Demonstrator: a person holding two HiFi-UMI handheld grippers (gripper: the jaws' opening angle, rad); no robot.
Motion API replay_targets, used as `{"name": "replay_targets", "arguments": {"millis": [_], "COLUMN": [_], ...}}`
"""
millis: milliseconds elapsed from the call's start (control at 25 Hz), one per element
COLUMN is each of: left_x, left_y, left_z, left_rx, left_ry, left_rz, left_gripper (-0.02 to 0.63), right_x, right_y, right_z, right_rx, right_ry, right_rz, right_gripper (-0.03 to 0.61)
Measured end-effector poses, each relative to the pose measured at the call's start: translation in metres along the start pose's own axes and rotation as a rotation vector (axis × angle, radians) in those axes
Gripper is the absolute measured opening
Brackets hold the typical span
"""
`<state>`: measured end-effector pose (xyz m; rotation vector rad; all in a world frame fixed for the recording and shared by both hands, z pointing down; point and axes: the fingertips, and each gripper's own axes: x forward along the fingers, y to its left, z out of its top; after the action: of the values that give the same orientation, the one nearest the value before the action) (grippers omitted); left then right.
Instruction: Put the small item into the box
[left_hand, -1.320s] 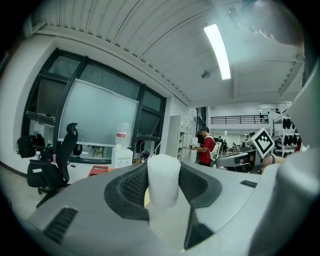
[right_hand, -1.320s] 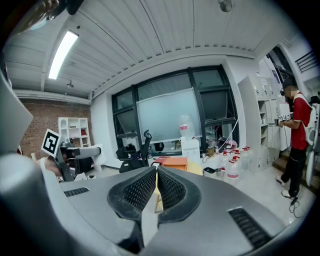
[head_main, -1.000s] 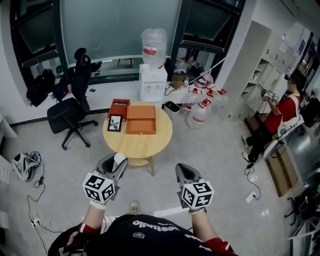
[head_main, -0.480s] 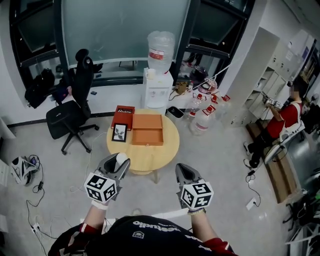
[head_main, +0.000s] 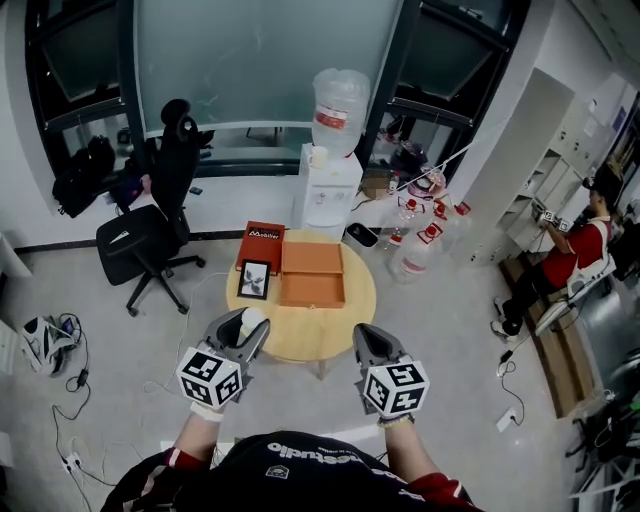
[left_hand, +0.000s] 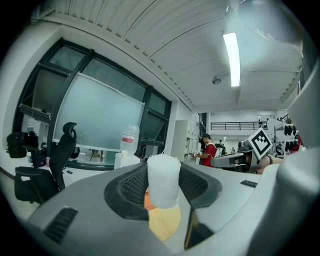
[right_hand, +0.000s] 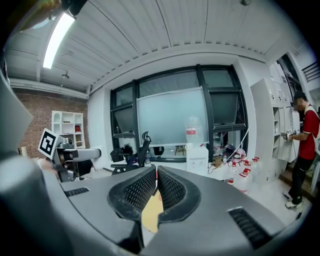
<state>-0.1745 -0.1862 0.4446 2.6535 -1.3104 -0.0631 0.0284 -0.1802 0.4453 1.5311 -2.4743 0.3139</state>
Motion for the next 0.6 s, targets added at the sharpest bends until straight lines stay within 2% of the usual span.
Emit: {"name": "replay_targets", "arguments": {"millis": [240,600], "left_x": [0.005,0.012], "left_y": [0.021,0.026], "left_z": [-0.006,-0.020], "left_rx": [-0.027,-0.055], "left_ry": [0.006,0.018], "left_rz": [-0.003,-0.011], "left_gripper": [0.184,0.184], "right_x": [0.012,0.019], "right_y": [-0.004,-0.015], "right_z": [0.004,-0.002], "right_rx": [-0.035,-0.023], "right_ry": [0.021,0.045], "right_rz": [-0.038,-0.053], "right_gripper": [0.035,0.035]}}
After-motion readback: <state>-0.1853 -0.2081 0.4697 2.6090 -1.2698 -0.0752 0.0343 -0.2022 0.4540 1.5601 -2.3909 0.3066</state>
